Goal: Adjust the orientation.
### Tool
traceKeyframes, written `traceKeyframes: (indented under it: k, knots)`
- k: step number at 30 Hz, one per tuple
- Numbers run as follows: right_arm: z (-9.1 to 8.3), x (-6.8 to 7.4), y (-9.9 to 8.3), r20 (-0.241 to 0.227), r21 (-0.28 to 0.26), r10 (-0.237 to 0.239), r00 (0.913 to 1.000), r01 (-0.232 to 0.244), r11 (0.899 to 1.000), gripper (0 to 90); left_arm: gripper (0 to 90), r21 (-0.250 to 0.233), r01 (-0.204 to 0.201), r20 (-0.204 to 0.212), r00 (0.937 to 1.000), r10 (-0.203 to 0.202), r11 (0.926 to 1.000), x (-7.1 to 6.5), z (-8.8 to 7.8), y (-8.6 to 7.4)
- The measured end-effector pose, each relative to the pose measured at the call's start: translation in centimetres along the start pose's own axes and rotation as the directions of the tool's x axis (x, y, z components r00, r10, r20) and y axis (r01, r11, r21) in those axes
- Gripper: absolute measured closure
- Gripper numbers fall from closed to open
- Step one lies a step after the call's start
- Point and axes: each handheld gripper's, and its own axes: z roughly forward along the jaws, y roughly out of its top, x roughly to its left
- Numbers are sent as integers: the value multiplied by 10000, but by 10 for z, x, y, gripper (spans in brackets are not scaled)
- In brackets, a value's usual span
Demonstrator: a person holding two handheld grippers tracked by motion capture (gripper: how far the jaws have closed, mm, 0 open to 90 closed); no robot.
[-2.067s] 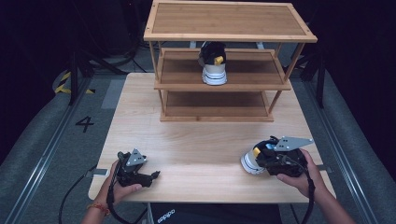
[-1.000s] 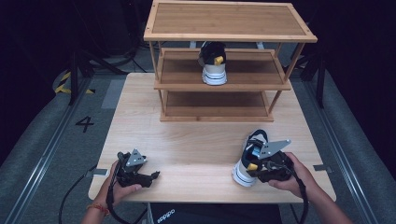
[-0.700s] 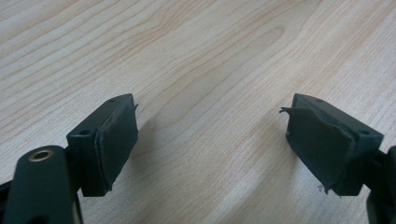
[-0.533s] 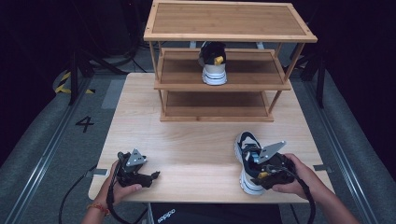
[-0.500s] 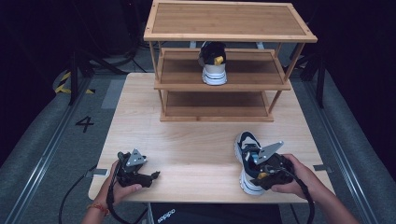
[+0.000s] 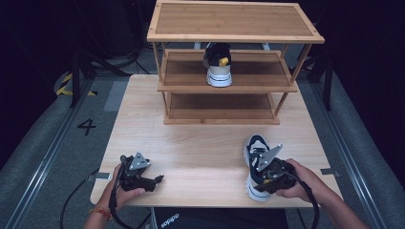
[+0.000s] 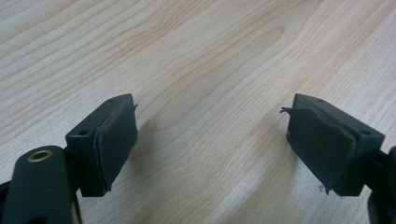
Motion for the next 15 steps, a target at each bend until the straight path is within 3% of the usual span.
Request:
traceKeyframes:
  k: [5, 12, 15]
  knots:
    - [-4, 0, 0, -69, 361, -454, 9989, 456, 9983, 711, 165, 4, 22, 16, 10000, -22, 10000, 0, 0, 0]
    - [-14, 2, 0, 91, 178, -744, 9972, 742, 9971, 712, 163, -22, 77, 80, 9999, -76, 10000, 0, 1, 0]
    - [-19, 1, 1, 247, 120, -783, 9966, 780, 9969, 712, 160, 20, -109, 86, 9999, 109, 9999, 1, 1, 1]
